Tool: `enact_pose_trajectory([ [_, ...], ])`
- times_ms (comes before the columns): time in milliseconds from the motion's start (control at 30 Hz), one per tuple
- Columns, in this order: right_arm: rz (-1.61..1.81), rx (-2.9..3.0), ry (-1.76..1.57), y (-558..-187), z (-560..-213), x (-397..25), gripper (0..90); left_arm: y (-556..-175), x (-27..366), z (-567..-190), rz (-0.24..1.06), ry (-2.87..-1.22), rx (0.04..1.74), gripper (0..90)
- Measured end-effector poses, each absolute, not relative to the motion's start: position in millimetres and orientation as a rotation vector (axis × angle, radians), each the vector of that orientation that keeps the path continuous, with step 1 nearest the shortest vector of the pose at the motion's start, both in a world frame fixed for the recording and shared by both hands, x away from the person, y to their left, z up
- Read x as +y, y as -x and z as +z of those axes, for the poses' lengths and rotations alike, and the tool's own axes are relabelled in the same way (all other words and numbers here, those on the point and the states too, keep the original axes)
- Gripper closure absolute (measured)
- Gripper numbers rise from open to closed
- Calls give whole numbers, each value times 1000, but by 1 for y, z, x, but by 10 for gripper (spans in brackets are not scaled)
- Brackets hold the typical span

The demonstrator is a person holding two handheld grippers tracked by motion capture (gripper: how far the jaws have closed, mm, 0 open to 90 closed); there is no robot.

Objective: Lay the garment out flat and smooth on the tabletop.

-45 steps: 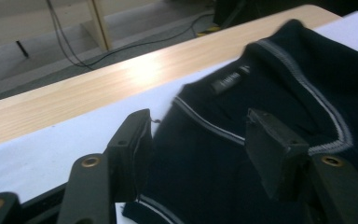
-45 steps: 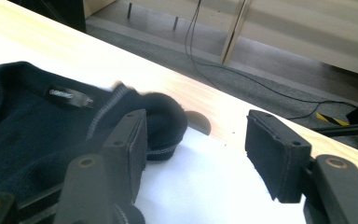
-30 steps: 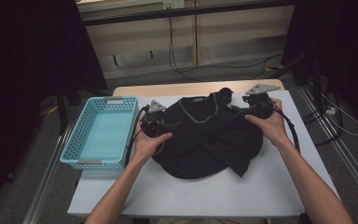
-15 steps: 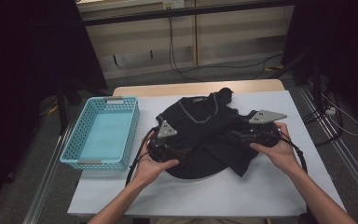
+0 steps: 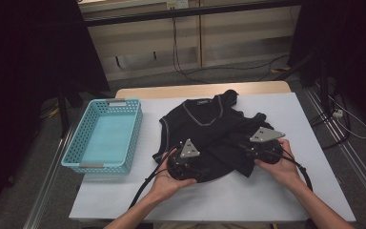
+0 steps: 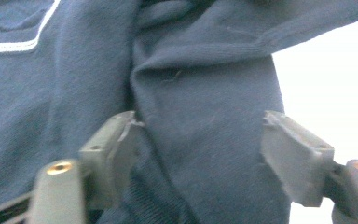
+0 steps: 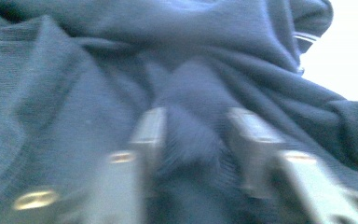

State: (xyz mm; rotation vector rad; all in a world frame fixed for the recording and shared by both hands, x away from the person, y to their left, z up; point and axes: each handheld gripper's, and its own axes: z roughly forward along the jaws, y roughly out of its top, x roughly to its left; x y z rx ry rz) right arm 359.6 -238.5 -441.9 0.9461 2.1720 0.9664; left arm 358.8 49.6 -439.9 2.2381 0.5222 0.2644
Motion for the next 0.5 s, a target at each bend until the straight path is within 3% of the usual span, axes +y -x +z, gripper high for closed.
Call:
enact_pose_trajectory([
  [100,1006,2153,-963,-361,-437,-246,781,-356,43,-445,254,-2259,498,312],
  [367,1014,2021,-1006,-359,-419,-272,815,-357,37,-461,249,-2278,524,281],
  [433,1019,1980,-1041,-360,-416,-281,817,-356,38,-461,278,-2269,530,355],
  [500,1015,1962,-1076,-362,-418,-291,817,-355,38,-460,283,-2266,527,506],
])
